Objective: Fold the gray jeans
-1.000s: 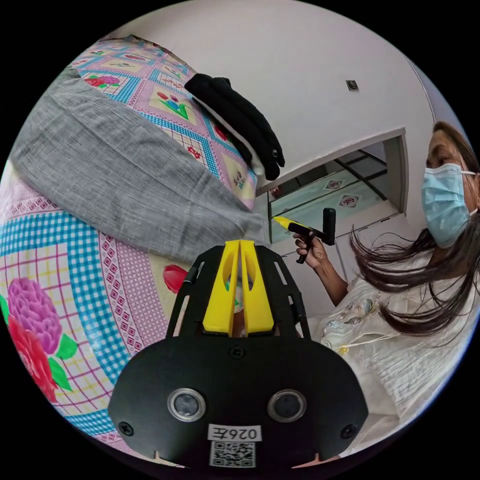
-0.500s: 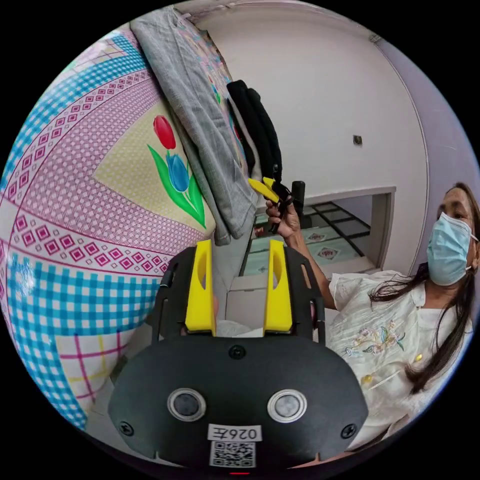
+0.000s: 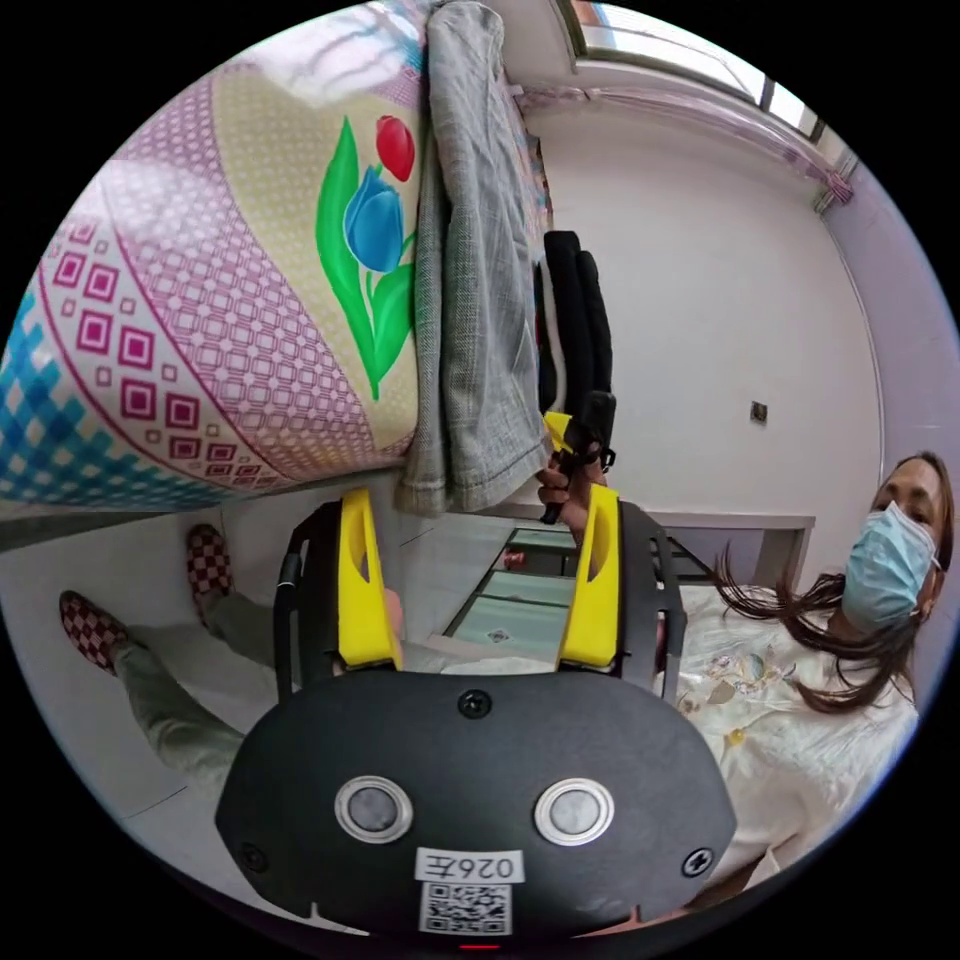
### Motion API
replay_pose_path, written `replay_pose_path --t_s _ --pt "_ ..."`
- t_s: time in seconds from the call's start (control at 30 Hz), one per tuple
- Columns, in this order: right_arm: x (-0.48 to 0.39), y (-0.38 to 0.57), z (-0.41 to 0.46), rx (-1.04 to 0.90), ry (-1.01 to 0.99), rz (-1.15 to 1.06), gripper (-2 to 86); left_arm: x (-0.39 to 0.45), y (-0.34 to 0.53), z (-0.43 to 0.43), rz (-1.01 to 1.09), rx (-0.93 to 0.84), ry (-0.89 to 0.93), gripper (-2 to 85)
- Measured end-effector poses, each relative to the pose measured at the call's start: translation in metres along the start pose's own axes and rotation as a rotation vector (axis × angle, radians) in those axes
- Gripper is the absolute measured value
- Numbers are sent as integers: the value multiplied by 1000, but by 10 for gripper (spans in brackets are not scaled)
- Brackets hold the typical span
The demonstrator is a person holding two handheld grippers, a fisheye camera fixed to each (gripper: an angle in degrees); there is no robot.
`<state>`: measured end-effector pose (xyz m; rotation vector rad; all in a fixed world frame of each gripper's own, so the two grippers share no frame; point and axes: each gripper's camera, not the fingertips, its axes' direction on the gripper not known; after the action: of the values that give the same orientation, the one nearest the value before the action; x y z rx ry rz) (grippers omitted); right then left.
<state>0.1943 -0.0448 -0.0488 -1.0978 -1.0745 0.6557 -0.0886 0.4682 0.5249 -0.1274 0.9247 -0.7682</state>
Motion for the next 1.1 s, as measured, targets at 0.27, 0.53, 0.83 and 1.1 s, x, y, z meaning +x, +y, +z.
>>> replay_pose_path --t_s 0.27,0.53,0.83,1.1 --pt "24 -15 -25 -14 -52 -10 13 -6 -1 -18 42 -24 45 49" --pt "57 1 -4 -95 -169 53 155 -35 47 -77 56 123 216 46" --pt "110 -16 42 62 -504 194 199 -25 62 -77 172 80 258 46" --pt "82 -46 47 2 -375 -16 -6 -34 98 -58 136 68 256 46"
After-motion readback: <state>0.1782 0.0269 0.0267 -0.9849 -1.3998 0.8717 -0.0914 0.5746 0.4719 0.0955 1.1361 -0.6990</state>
